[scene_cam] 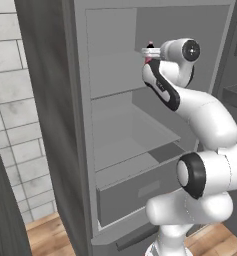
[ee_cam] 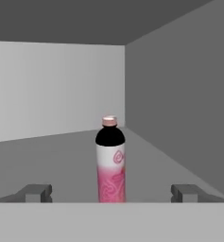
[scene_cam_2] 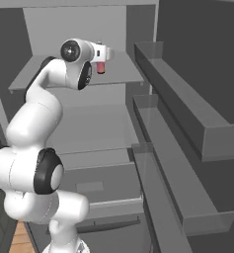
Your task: Open the fridge, grab two sodas, and place both sodas inside the bowl with ice on the dining counter.
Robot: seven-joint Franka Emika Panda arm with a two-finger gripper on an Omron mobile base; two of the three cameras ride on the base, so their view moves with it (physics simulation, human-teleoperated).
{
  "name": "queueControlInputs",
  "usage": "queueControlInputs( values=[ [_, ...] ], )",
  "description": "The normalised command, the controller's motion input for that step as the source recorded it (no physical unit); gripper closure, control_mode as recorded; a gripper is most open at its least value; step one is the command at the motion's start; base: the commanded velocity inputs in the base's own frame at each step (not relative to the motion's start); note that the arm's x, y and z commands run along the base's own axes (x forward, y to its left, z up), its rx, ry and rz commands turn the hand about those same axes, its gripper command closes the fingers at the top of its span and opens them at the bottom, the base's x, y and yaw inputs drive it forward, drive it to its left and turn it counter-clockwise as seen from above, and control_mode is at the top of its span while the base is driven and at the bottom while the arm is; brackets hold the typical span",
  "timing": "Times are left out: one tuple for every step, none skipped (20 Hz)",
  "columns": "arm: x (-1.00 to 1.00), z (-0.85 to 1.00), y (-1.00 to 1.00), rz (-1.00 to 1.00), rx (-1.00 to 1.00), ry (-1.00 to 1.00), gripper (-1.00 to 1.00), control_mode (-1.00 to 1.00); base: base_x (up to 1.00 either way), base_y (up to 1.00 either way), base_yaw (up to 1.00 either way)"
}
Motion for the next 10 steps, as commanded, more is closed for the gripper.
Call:
queueControlInputs(
  values=[
    [0.30, 0.00, -0.09, 0.00, 0.00, 0.02, -1.00, -1.00, 0.00, 0.00, 0.00],
    [0.28, 0.00, -0.09, 0.00, 0.00, 0.03, -1.00, -1.00, 0.00, 0.00, 0.00],
    [0.27, 0.00, -0.04, 0.00, 0.00, 0.03, -1.00, -1.00, 0.00, 0.00, 0.00],
    [0.26, 0.00, -0.01, 0.00, 0.00, 0.03, -1.00, -1.00, 0.00, 0.00, 0.00],
    [0.26, 0.00, 0.00, 0.00, 0.00, 0.04, -1.00, -1.00, 0.00, 0.00, 0.00],
    [0.28, 0.00, 0.00, 0.00, 0.00, 0.05, -1.00, -1.00, 0.00, 0.00, 0.00],
    [0.25, 0.00, 0.00, 0.00, 0.00, 0.04, -1.00, -1.00, 0.00, 0.00, 0.00],
    [0.25, 0.00, 0.00, 0.00, 0.00, 0.04, -1.00, -1.00, 0.00, 0.00, 0.00],
    [0.22, 0.00, 0.00, 0.00, 0.00, 0.04, -1.00, -1.00, 0.00, 0.00, 0.00],
    [0.22, 0.00, 0.00, 0.00, 0.00, 0.05, -1.00, -1.00, 0.00, 0.00, 0.00]
  ],
)
